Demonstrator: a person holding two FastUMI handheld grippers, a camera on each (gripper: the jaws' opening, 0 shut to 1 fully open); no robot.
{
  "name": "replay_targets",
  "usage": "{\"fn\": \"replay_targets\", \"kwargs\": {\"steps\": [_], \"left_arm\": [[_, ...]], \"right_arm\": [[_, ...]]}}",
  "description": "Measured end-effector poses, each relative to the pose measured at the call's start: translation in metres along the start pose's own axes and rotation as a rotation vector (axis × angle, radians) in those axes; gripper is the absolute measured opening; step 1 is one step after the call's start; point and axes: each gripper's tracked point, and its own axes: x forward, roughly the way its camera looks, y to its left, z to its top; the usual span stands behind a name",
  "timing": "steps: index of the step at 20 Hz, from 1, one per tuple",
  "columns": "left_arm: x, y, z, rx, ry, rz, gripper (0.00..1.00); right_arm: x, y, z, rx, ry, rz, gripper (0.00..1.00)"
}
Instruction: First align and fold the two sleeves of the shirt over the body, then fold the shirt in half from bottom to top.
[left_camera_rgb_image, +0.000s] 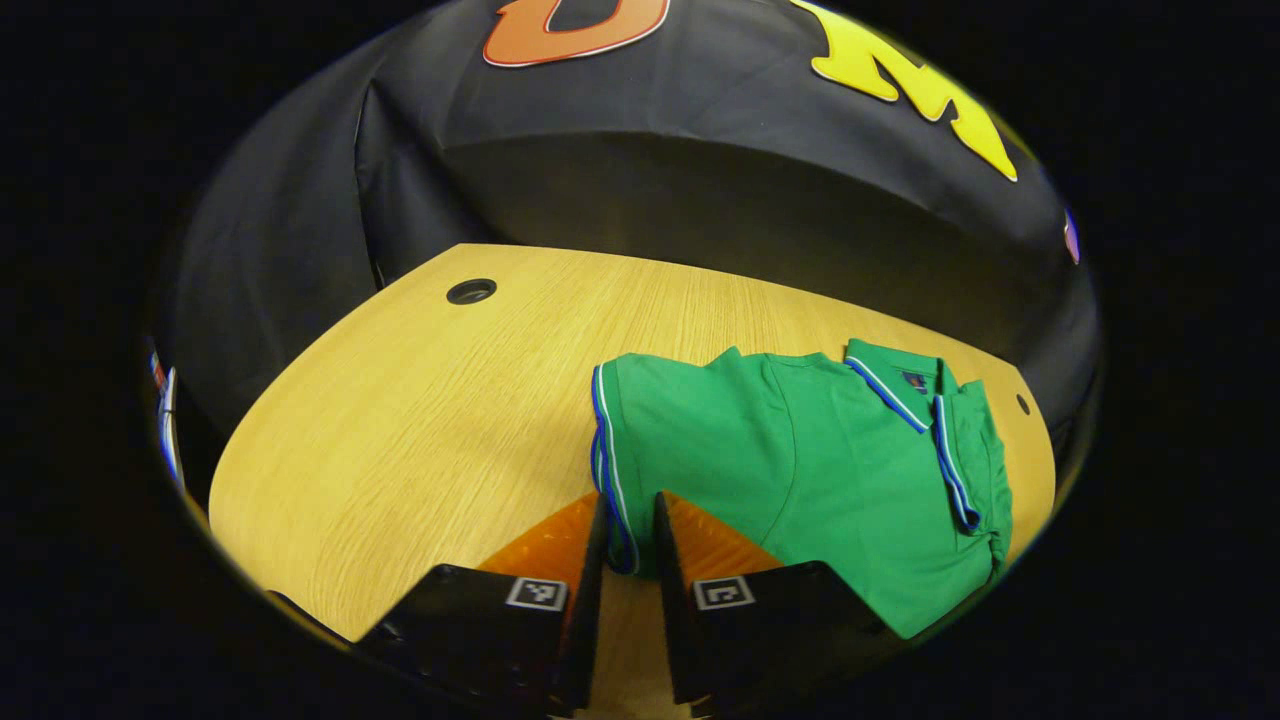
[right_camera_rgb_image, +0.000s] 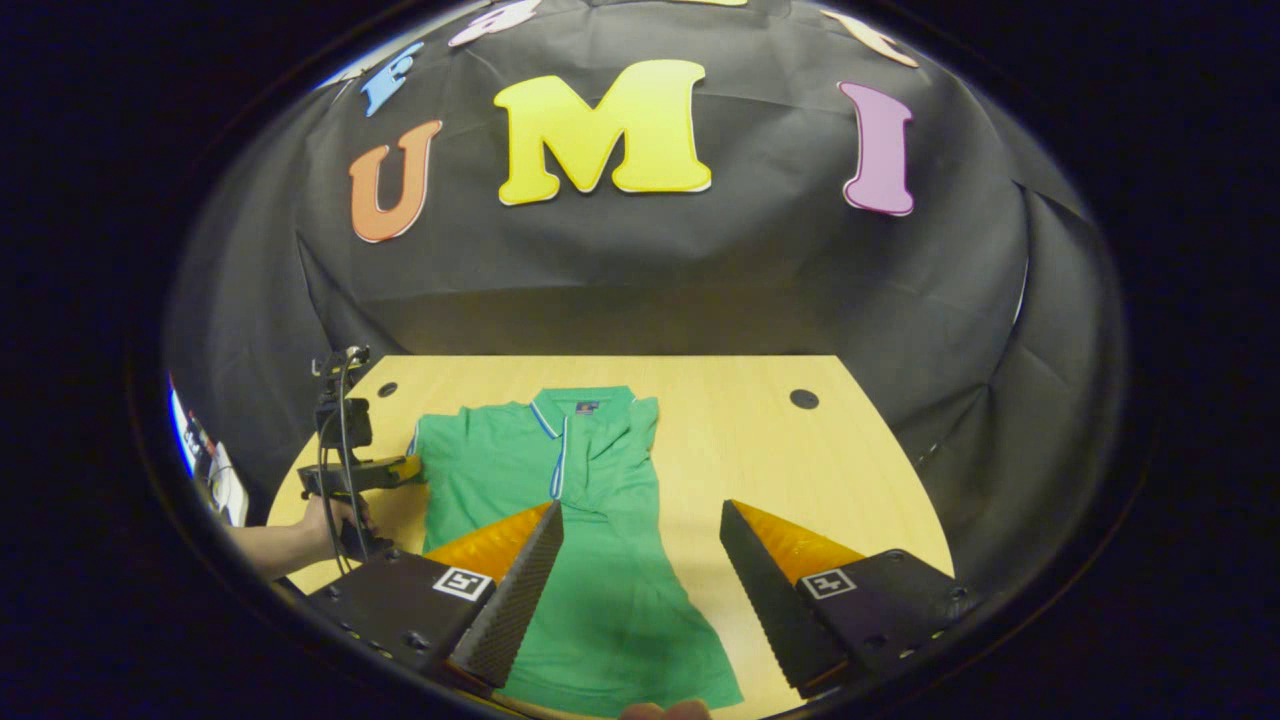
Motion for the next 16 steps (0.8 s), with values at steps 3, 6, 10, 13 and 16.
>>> {"fn": "replay_targets", "kwargs": {"steps": [3,6,10,13,16], "left_arm": [[-0.001,-0.006,0.003,-0.001,-0.009,-0.036,0.08],[-0.01,-0.007,0.017,-0.026,-0.057,-0.048,0.05],[-0.028,-0.022,0.043,0.003,-0.122,-0.081,0.03],[-0.042,-0.044,0.064,0.046,-0.163,-0.111,0.03],[-0.056,-0.076,0.078,0.104,-0.187,-0.143,0.03]], "right_arm": [[0.0,-0.003,-0.002,0.014,0.0,0.0,0.96],[-0.002,-0.007,0.002,0.011,-0.02,-0.009,0.96],[-0.008,-0.011,0.003,0.025,-0.042,-0.006,0.96],[-0.013,-0.019,0.002,0.048,-0.046,-0.012,0.96],[-0.02,-0.03,-0.002,0.071,-0.059,-0.02,0.96]]}}
